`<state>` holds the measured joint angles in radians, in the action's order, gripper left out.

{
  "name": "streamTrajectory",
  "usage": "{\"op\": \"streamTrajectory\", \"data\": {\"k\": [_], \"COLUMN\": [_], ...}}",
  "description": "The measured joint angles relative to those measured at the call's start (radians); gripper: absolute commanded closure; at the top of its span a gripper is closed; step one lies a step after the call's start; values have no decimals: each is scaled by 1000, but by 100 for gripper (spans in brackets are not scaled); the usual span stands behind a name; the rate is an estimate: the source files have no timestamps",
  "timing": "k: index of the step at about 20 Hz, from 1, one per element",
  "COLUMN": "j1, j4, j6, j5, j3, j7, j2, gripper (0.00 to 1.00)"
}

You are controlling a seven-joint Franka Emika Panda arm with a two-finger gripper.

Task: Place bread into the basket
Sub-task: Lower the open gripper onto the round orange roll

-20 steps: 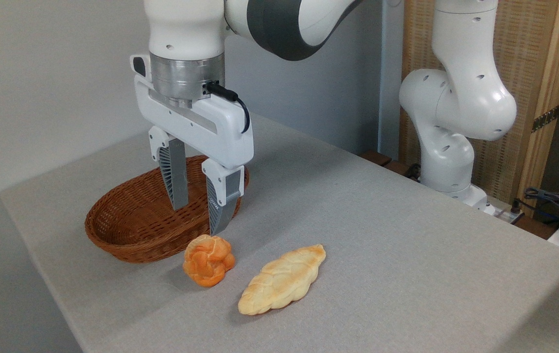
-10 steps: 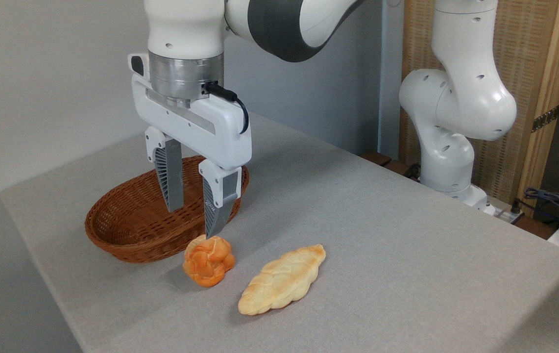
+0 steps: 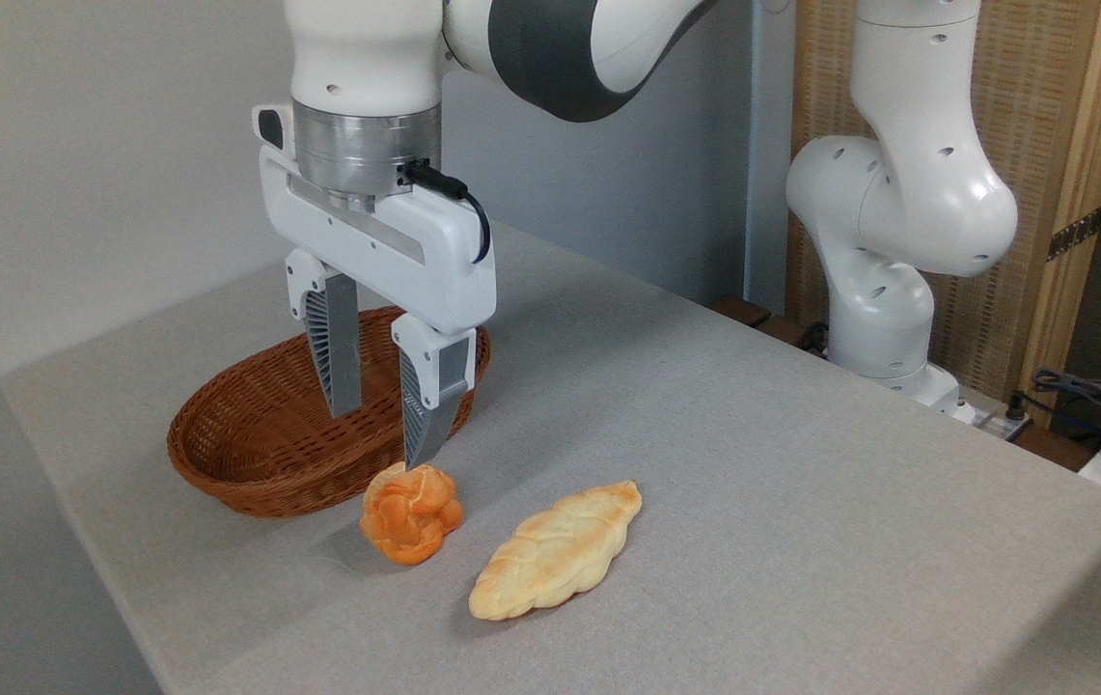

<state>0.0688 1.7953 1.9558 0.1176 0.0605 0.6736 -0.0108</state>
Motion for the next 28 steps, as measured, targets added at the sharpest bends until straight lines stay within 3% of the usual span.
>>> {"op": "streamTrajectory", "data": {"k": [15, 28], "j1": [3, 20], "j4": [2, 6], "j6": [-12, -18], "j5": [0, 0], "j3": [-5, -54], "j7": [0, 0], "j2": [5, 114], "gripper": [0, 0]}}
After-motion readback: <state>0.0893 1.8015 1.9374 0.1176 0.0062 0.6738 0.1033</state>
